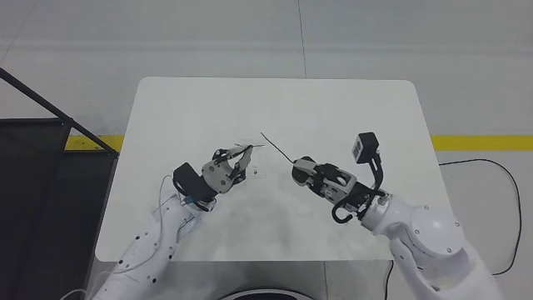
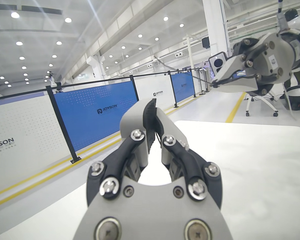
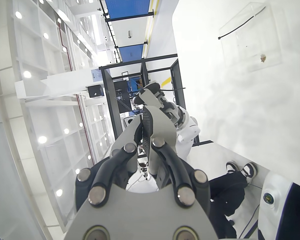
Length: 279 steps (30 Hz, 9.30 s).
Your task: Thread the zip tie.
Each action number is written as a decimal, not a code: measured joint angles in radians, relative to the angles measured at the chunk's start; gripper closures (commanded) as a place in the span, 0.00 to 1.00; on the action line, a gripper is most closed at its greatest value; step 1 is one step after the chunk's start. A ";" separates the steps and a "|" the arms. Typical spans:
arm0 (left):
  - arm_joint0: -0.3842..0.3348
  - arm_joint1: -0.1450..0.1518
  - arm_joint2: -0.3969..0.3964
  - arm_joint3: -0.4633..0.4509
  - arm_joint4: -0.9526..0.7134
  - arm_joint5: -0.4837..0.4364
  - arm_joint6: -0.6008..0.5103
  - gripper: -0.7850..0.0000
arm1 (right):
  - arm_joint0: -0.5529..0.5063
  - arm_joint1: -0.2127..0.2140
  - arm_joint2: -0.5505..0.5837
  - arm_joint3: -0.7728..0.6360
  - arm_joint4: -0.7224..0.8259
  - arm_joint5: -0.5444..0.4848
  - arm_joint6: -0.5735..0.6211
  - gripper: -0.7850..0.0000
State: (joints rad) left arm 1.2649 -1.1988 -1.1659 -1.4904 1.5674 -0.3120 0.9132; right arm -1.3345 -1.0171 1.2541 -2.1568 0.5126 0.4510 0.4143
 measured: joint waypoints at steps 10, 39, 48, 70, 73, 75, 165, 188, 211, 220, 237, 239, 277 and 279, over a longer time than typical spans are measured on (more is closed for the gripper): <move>0.016 0.004 -0.019 -0.006 0.100 0.103 0.032 1.00 | -0.004 0.011 0.011 -0.025 -0.129 0.090 0.039 1.00; 0.071 0.023 -0.074 -0.043 0.176 0.100 0.041 1.00 | 0.080 0.077 0.012 -0.193 -0.652 0.384 0.310 1.00; 0.057 0.030 -0.096 -0.031 0.160 0.043 0.040 1.00 | 0.208 0.102 -0.031 -0.193 -0.784 0.398 0.544 1.00; -0.003 0.020 -0.041 0.029 0.159 0.050 0.058 1.00 | 0.492 0.172 -0.254 -0.146 -0.507 0.451 0.503 1.00; -0.006 0.020 -0.035 0.039 0.161 0.054 0.088 1.00 | 0.564 0.174 -0.295 -0.111 -0.406 0.497 0.457 1.00; -0.009 0.019 -0.032 0.046 0.159 0.057 0.105 1.00 | 0.619 0.173 -0.325 -0.082 -0.328 0.531 0.423 1.00; 0.009 0.018 -0.039 0.021 0.120 0.078 0.104 1.00 | 0.694 0.143 -0.374 0.035 -0.064 0.527 0.237 1.00; 0.009 0.018 -0.039 0.021 0.120 0.078 0.104 1.00 | 0.682 0.140 -0.371 0.038 -0.060 0.511 0.233 1.00; 0.009 0.018 -0.039 0.021 0.120 0.078 0.104 1.00 | 0.689 0.134 -0.370 0.055 -0.049 0.518 0.237 1.00; 0.009 0.018 -0.039 0.021 0.120 0.078 0.104 1.00 | 0.692 0.130 -0.370 0.060 -0.038 0.512 0.233 1.00; 0.009 0.018 -0.039 0.021 0.120 0.078 0.104 1.00 | 0.690 0.130 -0.363 0.062 -0.040 0.526 0.239 1.00; 0.009 0.018 -0.039 0.021 0.120 0.078 0.104 1.00 | 0.690 0.131 -0.361 0.062 -0.039 0.527 0.241 1.00; 0.009 0.018 -0.039 0.021 0.120 0.078 0.104 1.00 | 0.728 0.101 -0.394 0.093 0.024 0.508 0.194 1.00; 0.009 0.018 -0.039 0.021 0.120 0.078 0.104 1.00 | 0.723 0.099 -0.388 0.094 0.037 0.492 0.188 1.00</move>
State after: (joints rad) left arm 1.2740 -1.1808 -1.2049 -1.4692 1.6874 -0.2339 1.0175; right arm -0.6118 -0.9184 0.8660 -2.0627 0.5500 0.9430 0.6021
